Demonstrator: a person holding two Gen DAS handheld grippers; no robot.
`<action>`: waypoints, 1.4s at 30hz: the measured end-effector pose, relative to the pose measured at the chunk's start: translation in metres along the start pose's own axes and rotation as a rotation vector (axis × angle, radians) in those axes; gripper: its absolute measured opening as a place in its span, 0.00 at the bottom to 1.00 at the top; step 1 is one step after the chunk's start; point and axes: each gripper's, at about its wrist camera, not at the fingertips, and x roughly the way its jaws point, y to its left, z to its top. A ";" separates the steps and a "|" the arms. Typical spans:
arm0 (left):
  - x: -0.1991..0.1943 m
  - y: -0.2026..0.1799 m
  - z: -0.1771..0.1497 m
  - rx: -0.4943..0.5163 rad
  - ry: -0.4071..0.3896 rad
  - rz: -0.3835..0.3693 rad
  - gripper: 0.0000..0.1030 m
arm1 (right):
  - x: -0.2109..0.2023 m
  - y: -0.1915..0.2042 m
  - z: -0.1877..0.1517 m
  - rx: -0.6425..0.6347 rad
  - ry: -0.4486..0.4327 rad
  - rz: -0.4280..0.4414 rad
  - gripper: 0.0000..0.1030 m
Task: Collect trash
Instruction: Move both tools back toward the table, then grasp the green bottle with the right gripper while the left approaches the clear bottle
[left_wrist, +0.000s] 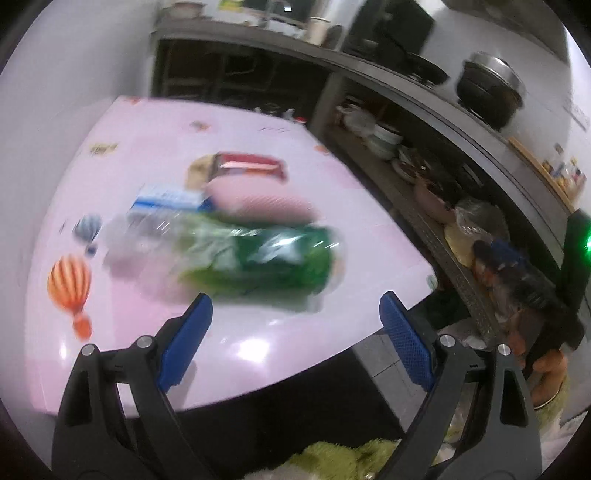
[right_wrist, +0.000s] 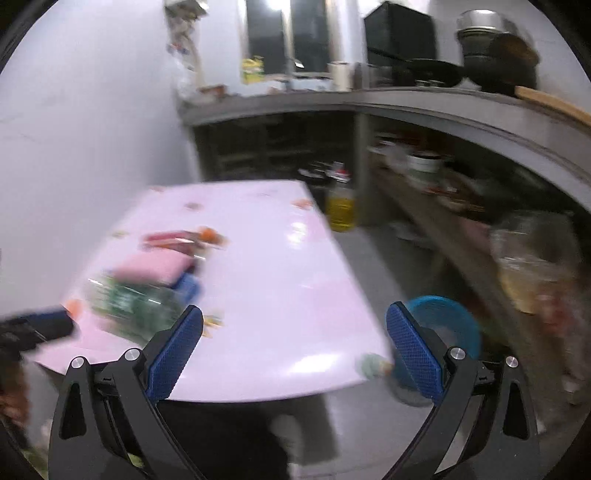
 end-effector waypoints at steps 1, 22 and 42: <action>0.001 0.004 -0.003 -0.009 0.002 -0.007 0.85 | 0.003 0.003 0.003 0.004 0.003 0.020 0.94; 0.015 0.047 -0.002 -0.135 -0.028 -0.117 0.53 | 0.148 0.050 0.015 0.265 0.353 0.521 0.35; 0.047 0.106 0.074 -0.111 -0.079 0.252 0.29 | 0.115 0.097 -0.020 0.179 0.446 0.664 0.35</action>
